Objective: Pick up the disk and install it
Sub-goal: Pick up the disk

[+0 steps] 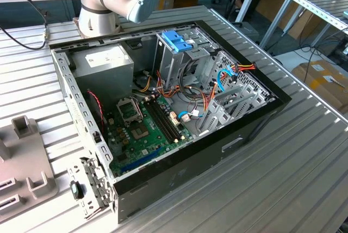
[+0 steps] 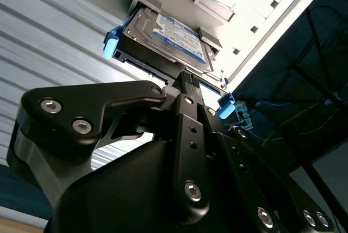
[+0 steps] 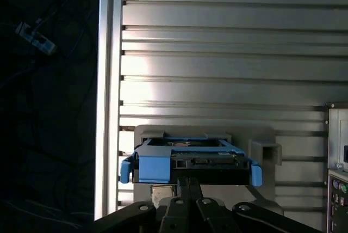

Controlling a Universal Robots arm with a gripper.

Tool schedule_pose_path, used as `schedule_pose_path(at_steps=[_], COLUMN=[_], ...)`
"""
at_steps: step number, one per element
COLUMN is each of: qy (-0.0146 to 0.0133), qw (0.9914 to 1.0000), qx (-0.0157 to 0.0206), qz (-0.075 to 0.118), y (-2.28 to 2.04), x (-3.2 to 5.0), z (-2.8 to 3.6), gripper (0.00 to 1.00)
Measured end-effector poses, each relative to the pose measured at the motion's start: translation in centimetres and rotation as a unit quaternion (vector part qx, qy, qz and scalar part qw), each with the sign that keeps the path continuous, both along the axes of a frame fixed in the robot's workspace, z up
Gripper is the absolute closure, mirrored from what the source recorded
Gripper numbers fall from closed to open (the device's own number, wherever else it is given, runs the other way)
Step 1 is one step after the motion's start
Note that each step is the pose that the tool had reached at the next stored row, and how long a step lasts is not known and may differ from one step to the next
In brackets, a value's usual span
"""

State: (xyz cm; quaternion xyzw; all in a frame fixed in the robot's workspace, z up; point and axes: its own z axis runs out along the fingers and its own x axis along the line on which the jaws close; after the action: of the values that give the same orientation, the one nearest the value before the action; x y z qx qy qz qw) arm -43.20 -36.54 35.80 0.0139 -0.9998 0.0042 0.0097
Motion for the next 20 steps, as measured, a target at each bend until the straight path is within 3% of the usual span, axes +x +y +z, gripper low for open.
schedule_pose_path(at_steps=[12, 20], qy=[0.0000, 0.0000], qw=[0.99969, 0.99893], qx=[0.0000, 0.0000], qz=[0.025, 0.046], y=[0.00, 0.00], x=[0.00, 0.00], z=[0.00, 0.00], gripper=[0.89, 0.89])
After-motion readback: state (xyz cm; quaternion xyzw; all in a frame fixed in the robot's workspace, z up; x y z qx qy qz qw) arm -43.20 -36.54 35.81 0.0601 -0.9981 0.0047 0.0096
